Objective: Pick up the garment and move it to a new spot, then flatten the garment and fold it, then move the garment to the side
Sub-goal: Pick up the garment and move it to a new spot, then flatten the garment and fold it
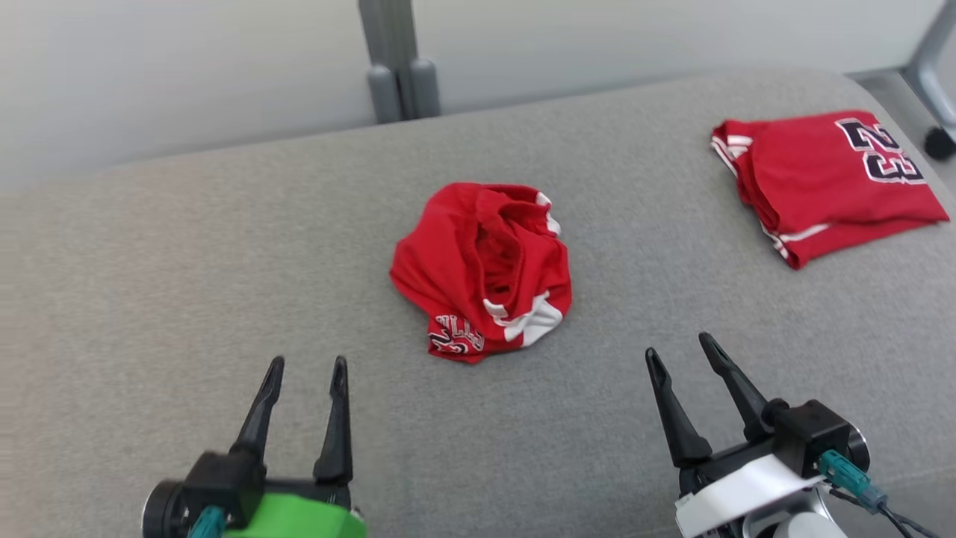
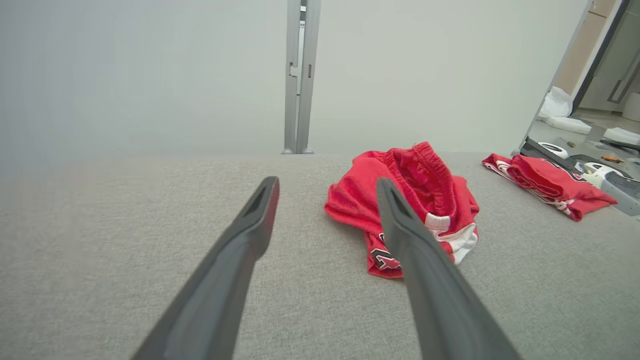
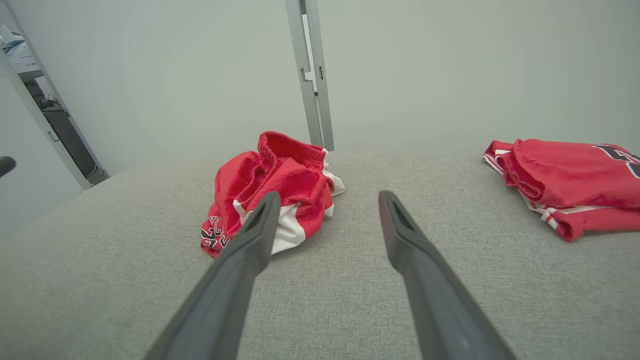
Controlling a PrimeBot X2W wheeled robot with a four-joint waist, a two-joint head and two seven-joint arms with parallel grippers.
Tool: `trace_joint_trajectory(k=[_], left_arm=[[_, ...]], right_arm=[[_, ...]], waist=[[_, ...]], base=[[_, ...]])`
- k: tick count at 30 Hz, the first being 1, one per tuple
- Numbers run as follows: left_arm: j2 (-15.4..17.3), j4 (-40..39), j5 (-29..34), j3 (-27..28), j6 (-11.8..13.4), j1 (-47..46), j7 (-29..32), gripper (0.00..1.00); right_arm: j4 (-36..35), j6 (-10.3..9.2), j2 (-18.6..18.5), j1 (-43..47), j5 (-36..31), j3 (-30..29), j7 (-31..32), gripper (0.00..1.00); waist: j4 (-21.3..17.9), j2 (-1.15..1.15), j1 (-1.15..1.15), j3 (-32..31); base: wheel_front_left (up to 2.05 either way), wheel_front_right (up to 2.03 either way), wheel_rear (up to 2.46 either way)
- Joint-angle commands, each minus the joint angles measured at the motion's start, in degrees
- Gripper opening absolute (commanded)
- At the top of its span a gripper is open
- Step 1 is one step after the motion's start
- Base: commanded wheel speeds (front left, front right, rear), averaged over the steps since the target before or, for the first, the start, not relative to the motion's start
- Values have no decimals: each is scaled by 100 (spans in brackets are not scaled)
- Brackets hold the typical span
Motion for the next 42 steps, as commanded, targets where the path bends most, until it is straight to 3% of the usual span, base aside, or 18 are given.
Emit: trace_joint_trajectory(k=[1, 5, 8, 15, 42], left_arm=[[-119, -110, 213, 196, -8, 295, -12, 100], [-489, -461, 725, 924, -120, 853, -12, 100], [-678, -605, 1123, 1308, -378, 1174, -6, 100], [-932, -349, 1622, 1614, -884, 1474, -8, 100], [-1000, -117, 1846, 1587, -1006, 1302, -8, 100]], right_arm=[[8, 1, -23, 133, 13, -4, -2, 100], [-38, 1, -1, 268, 32, -54, -2, 100], [-77, 1, 34, 382, 16, -125, -2, 100], [-17, 1, 67, 500, 5, -153, -2, 100], [70, 1, 157, 506, -25, -232, -2, 100]], waist=[[537, 0, 0, -562], [591, 0, 0, -658], [624, 0, 0, -694], [621, 0, 0, -734], [596, 0, 0, -770]], base=[[0, 0, 0], [0, 0, 0], [0, 0, 0], [0, 0, 0], [0, 0, 0]])
